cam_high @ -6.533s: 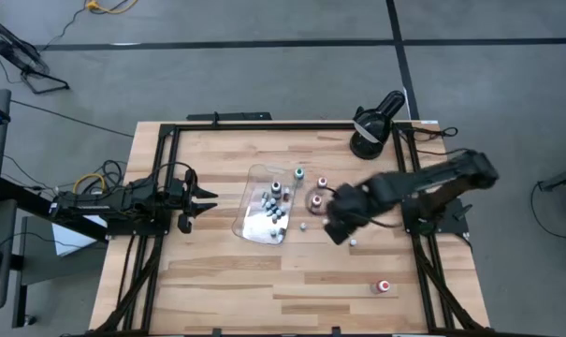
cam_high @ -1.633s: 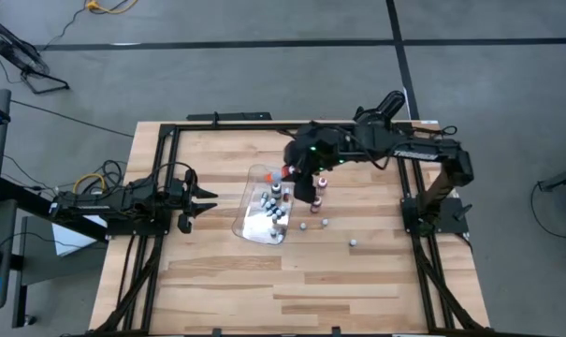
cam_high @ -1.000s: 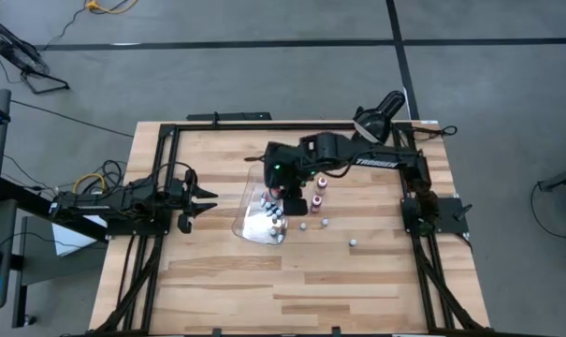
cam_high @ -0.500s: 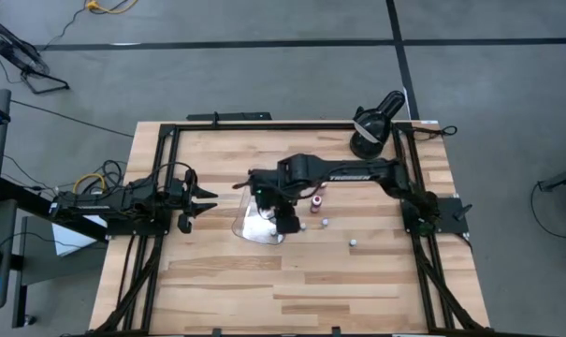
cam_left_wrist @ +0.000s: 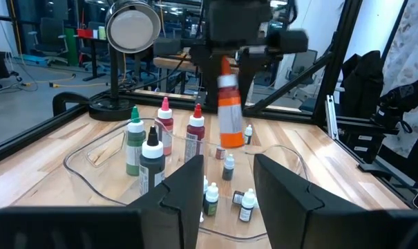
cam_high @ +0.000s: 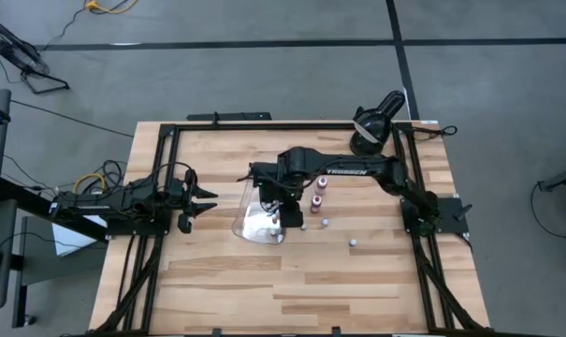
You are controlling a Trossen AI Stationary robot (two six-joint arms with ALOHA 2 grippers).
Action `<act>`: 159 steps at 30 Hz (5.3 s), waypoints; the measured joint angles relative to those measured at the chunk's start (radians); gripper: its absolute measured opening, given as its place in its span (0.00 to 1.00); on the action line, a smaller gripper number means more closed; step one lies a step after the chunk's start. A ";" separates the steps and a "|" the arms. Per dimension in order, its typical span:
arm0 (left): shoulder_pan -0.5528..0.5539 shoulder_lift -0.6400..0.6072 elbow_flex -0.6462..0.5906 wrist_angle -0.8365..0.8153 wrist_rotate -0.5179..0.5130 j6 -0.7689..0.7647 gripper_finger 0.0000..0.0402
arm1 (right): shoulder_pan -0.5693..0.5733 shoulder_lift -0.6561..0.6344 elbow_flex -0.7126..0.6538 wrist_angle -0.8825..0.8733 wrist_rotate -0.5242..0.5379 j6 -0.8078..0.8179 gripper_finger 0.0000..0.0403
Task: Pick & Place food coloring
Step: Put the large orange food coloring bottle into the transparent bin, then put the dark blue food coloring bottle into the transparent bin
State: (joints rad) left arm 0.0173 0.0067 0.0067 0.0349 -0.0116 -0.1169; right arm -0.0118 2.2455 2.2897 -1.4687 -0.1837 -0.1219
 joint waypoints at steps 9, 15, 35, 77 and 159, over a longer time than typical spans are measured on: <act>0.000 0.000 0.000 0.000 0.000 0.000 0.29 | 0.002 0.068 -0.010 0.057 0.045 -0.016 0.31; 0.000 0.000 0.000 0.000 0.000 0.000 0.29 | 0.019 0.102 -0.013 0.048 0.086 -0.045 0.31; 0.000 0.000 0.000 0.000 0.000 0.000 0.29 | 0.040 0.134 -0.012 0.058 0.180 -0.073 0.31; 0.000 0.000 0.000 0.000 0.000 0.000 0.29 | 0.057 0.133 -0.037 0.023 0.186 -0.087 0.51; 0.000 0.000 0.000 0.000 0.000 0.000 0.29 | 0.010 -0.967 -1.252 0.417 0.315 0.988 0.57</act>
State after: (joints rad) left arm 0.0173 0.0067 0.0063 0.0346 -0.0113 -0.1166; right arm -0.0013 1.2786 1.0382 -1.0518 0.1314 0.8665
